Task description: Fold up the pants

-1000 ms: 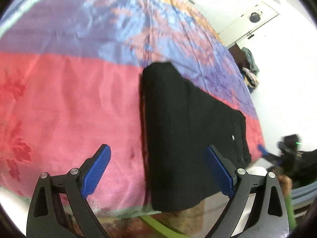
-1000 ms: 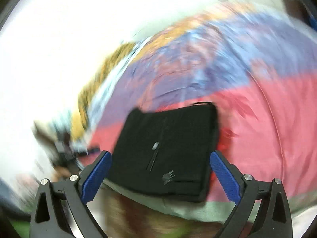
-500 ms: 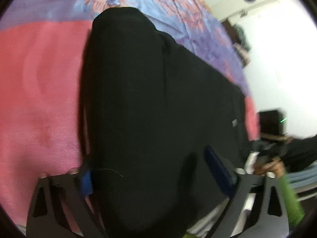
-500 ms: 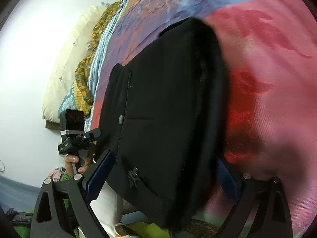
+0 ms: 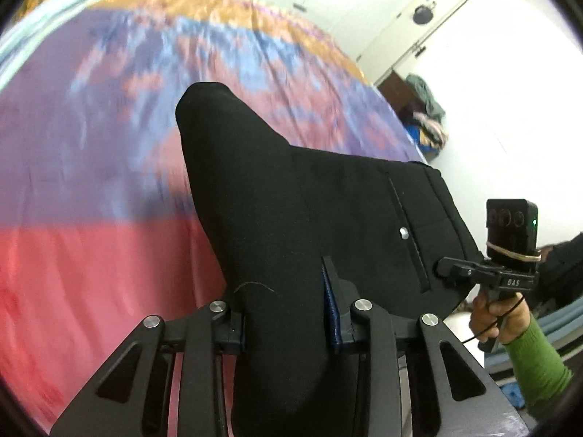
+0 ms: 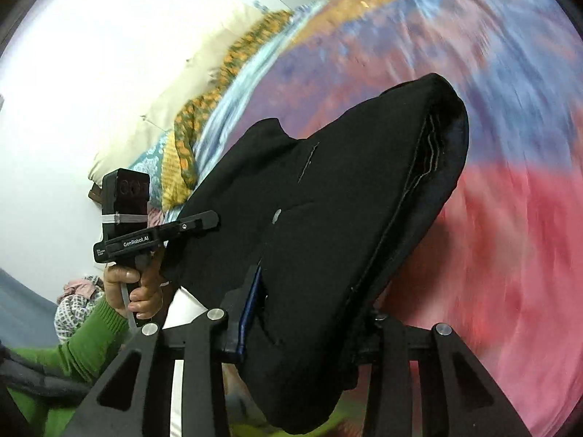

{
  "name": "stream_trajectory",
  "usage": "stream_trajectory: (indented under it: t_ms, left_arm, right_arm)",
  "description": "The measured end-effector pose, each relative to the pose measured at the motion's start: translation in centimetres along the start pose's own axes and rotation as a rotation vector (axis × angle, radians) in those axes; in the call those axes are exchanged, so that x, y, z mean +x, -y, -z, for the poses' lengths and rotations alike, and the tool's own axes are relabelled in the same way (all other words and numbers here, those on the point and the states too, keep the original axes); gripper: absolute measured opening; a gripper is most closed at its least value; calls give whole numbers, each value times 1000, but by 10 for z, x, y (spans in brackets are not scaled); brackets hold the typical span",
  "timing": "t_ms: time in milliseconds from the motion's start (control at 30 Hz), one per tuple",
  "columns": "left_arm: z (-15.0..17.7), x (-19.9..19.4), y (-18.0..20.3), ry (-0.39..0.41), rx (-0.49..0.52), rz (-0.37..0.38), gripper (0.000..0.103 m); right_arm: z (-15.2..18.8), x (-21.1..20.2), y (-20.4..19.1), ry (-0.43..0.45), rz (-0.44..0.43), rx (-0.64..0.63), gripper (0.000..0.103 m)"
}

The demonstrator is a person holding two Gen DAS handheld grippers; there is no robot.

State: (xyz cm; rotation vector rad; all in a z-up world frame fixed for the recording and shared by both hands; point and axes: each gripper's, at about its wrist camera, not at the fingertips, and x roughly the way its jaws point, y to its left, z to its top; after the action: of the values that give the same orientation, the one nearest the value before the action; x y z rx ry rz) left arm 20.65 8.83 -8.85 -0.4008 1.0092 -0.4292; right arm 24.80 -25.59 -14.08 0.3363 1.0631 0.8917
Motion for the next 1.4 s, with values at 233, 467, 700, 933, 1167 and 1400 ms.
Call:
stream_trajectory:
  t_ms: [233,467,700,933,1167,1400]
  left_arm:
    - [-78,31,-17,95,69,-145,66]
    - [-16,41,-54,128,-13,-475,83]
    - [18,-19,-4,344,22,-650,101]
    - [32,-61,54,410,127,-801,101]
    - [54,-88,87,396,147,-740,101]
    - [69,-92,97,299,95,-668,101]
  right_arm:
    - [-100,17,14,96,11,-29,45]
    - [-68,-1,105,87,414,110,67]
    - [-2,-48,53,204,657,-60,103]
    - [46,-90,-73,543,775,-262,103]
    - [43,-81,-111,459,687,-205,103]
    - [45,-92,-148,447,734,-183,103]
